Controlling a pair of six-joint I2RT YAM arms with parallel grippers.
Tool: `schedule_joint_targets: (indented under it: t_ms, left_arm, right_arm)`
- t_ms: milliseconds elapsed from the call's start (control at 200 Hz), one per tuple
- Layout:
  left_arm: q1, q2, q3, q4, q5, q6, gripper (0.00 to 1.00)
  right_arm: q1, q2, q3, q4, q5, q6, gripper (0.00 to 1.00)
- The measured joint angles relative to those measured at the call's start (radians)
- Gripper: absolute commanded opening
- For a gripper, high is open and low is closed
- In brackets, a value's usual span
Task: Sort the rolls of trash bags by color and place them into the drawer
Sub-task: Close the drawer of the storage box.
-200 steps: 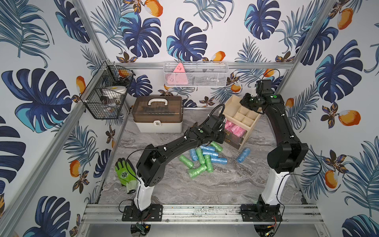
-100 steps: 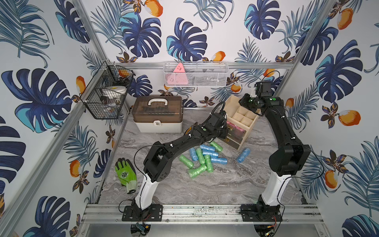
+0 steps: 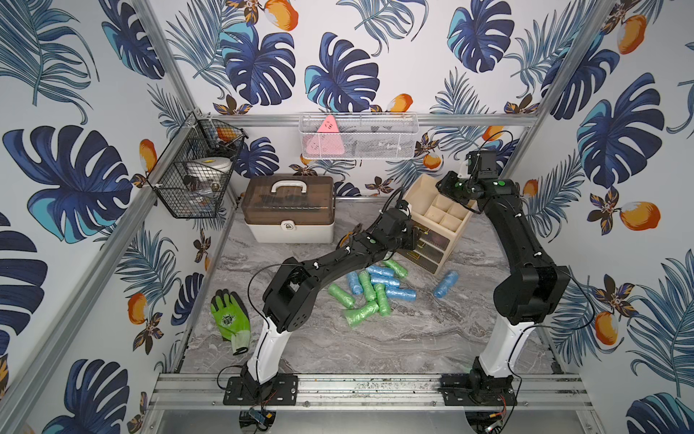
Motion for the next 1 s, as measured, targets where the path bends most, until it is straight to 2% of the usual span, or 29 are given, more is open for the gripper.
schedule_joint_targets:
  t_ms: [180, 530, 750, 1001]
  left_arm:
    - [0.004, -0.024, -0.049, 0.041, 0.003, -0.03, 0.49]
    - [0.013, -0.185, -0.276, 0.129, 0.003, -0.111, 0.52]
    - [0.018, -0.231, -0.459, 0.249, 0.031, -0.315, 0.52]
    - [0.047, -0.125, -0.475, 0.455, 0.108, -0.568, 0.49]
  right_arm:
    - [0.0, -0.002, -0.01, 0.013, -0.004, 0.003, 0.39]
    - [0.002, -0.007, -0.019, 0.036, -0.051, 0.019, 0.45]
    - [0.001, -0.018, -0.039, 0.065, -0.063, 0.031, 0.48]
    - [0.001, -0.024, -0.031, 0.062, -0.071, 0.036, 0.51]
